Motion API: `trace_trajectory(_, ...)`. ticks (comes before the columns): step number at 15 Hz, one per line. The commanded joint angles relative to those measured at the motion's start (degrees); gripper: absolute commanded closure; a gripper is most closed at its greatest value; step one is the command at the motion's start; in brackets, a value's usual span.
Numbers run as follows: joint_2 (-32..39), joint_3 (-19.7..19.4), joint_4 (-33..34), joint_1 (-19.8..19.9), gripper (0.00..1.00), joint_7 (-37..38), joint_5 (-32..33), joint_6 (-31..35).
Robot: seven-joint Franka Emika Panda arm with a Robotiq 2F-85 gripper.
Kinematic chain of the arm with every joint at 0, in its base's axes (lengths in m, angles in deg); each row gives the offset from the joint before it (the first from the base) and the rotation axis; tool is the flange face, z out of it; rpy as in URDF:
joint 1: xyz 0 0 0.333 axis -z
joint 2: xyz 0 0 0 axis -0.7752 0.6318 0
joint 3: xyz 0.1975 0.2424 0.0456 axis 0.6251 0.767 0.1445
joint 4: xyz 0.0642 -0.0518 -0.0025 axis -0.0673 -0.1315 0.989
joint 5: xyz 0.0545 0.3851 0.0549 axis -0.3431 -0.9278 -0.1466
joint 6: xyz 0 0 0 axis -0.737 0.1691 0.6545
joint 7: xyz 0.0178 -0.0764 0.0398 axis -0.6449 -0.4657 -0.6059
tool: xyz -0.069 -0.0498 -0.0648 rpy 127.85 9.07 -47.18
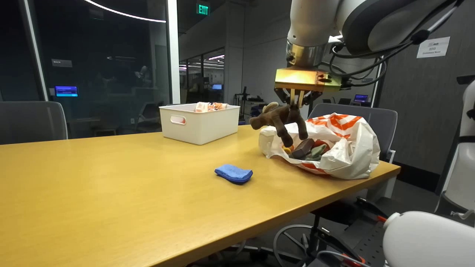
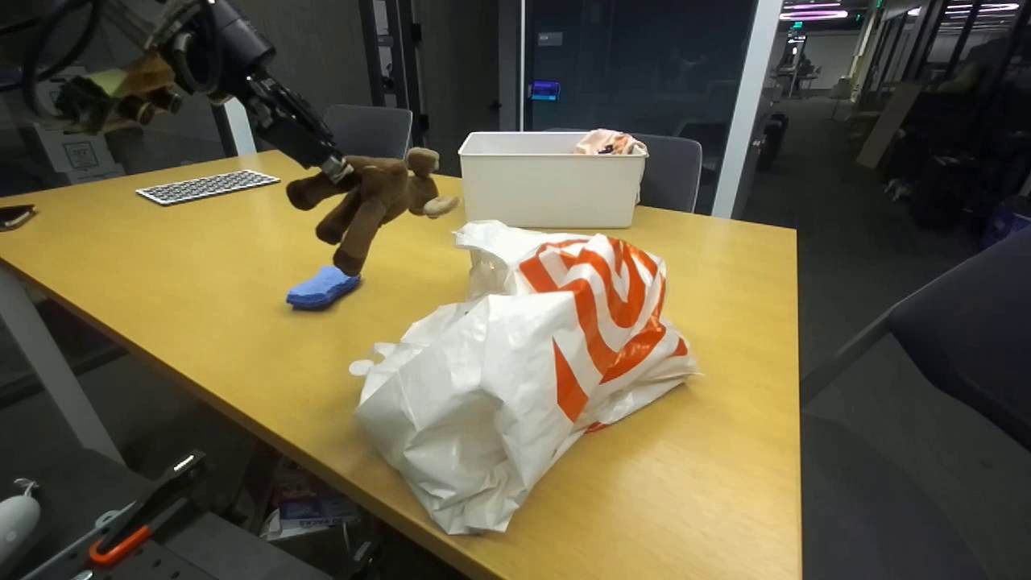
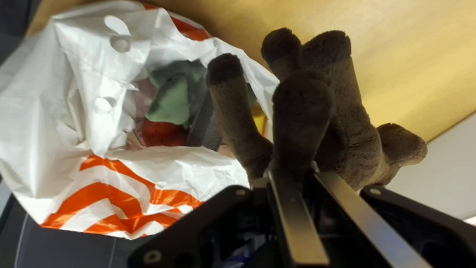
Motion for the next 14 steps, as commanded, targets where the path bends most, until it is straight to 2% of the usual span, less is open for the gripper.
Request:
trace_trajectory(1,-1.55,-4.09,-0.03,-6.44,0.97,-4.17,-8.64,-8.44)
trace_trajectory(4,1.29,-7.45,-0.33,-7.99,0.97,-4.29,-11.63,-10.52)
trace_trajectory(9,7.55,-10.27,-1.14,-4.49,0.97,-0.99,-9.34,-13.71)
trace_trajectory(14,11.21,-10.61,-1.33,-0.82,0.97,7.21,-4.09,-10.65)
